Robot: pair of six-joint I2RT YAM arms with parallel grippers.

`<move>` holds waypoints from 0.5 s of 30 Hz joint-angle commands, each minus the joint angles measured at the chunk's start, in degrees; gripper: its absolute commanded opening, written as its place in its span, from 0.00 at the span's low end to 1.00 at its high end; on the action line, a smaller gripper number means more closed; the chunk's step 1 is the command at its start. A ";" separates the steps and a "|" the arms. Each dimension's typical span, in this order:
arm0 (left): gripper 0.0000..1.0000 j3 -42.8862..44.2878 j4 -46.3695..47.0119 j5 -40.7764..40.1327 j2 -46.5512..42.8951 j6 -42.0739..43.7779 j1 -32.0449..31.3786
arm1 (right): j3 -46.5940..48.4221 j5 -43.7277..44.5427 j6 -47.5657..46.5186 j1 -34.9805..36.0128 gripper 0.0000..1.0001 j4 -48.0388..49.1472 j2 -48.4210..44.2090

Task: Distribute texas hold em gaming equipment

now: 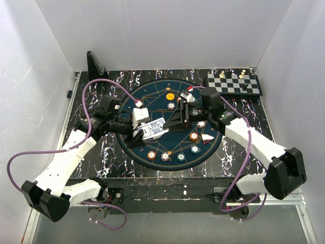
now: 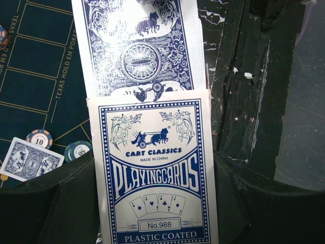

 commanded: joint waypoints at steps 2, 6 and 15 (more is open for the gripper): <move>0.03 0.91 2.31 1.33 -2.09 -0.25 -0.09 | 1.20 0.36 2.79 2.20 0.70 5.93 0.10; 0.03 1.53 2.57 1.24 -1.83 -0.52 -0.09 | 4.45 0.63 3.85 5.98 0.72 9.09 3.87; 0.03 1.79 2.49 0.10 -1.57 -0.34 -0.09 | 5.34 -0.34 9.65 9.15 0.36 15.77 9.77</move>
